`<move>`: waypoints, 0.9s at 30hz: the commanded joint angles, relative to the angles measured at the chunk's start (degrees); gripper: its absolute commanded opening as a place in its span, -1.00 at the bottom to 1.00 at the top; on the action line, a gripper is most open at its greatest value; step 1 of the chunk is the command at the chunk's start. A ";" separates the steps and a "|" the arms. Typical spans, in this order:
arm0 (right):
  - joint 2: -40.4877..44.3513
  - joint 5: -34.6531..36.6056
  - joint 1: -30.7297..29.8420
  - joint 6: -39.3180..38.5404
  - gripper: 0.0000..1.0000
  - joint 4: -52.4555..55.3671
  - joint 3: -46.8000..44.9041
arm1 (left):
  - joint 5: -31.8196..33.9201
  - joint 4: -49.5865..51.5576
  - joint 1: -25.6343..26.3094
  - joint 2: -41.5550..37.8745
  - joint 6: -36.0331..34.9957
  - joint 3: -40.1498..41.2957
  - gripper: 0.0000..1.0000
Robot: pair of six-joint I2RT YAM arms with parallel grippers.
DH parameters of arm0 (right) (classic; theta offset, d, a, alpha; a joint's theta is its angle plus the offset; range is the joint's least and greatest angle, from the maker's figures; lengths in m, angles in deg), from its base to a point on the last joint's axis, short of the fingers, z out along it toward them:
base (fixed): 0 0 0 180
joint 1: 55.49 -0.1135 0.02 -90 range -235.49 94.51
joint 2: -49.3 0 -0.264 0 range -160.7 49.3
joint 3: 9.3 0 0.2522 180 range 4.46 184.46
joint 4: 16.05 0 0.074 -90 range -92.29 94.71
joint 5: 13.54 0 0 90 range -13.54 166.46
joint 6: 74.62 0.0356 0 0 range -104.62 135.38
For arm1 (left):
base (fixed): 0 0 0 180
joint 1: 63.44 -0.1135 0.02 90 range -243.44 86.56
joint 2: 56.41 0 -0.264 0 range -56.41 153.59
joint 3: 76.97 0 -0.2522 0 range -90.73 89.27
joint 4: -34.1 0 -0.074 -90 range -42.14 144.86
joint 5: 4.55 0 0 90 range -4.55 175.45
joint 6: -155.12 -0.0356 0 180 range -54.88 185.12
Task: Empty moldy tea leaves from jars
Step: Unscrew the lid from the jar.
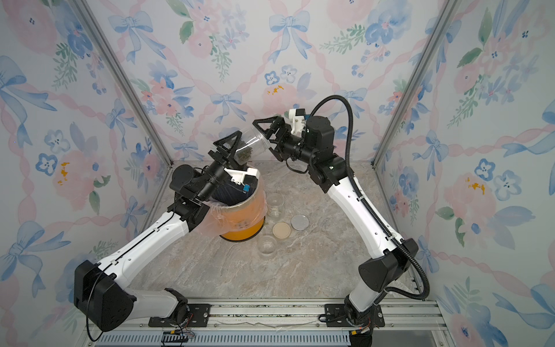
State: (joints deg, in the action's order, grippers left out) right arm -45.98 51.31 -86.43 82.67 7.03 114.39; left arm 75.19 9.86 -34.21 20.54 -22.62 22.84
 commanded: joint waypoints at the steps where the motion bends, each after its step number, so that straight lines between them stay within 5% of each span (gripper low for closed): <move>1: -0.53 -0.63 -0.79 0.68 0.88 -2.07 0.15 | 0.22 -2.87 0.12 0.37 1.61 -1.15 -0.58; 16: -0.07 -0.22 -0.30 -1.06 1.00 -0.95 0.38 | 0.35 -2.87 0.30 0.68 1.44 -1.24 -0.58; 27: 0.11 -0.16 -0.76 -2.71 0.69 -1.31 -0.41 | 0.56 -2.86 0.39 0.93 1.44 -1.25 -0.58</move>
State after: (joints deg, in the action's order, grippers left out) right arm -46.07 51.23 -86.47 80.81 6.70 114.19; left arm 75.21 9.58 -34.14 21.08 -22.10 22.84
